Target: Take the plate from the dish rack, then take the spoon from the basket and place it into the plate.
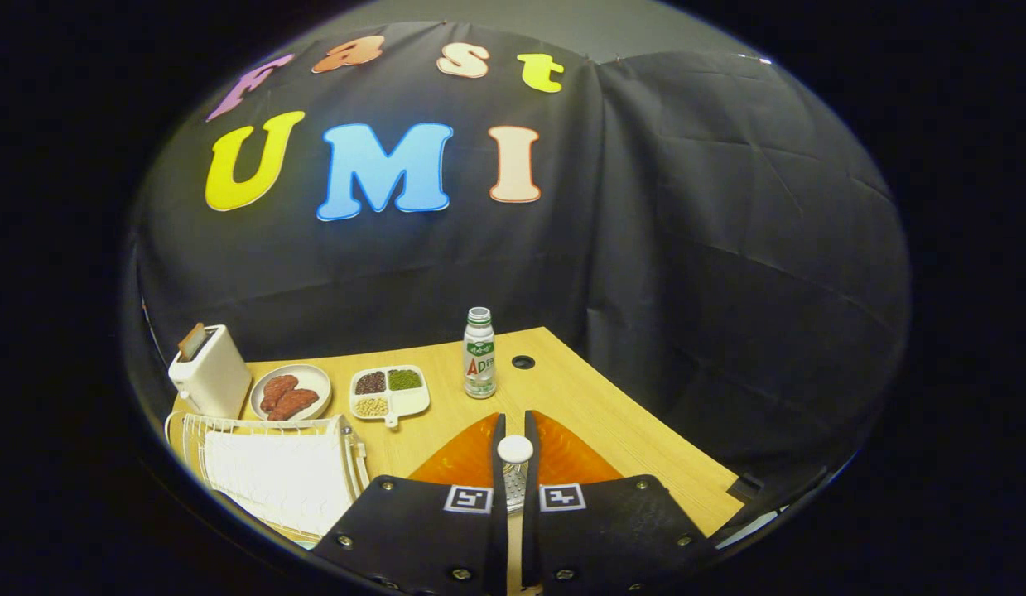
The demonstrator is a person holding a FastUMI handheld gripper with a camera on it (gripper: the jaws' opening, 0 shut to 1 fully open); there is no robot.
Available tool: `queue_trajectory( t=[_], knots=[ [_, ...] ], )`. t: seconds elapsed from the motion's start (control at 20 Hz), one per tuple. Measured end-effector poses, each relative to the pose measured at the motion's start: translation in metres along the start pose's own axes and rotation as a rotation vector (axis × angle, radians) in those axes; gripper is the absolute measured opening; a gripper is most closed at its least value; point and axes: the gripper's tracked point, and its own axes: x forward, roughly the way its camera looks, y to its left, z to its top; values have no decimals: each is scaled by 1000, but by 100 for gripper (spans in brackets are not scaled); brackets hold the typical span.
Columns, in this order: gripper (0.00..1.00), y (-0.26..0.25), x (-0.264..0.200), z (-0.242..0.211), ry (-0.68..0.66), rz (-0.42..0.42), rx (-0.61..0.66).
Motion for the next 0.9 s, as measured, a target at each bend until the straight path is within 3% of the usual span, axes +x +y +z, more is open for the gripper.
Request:
queue_trajectory(
  t=[0.6,0.9],
  knots=[
    [6,128,-109,-59,35,333,-161],
    [6,172,-142,-106,95,451,-226]
  ],
)
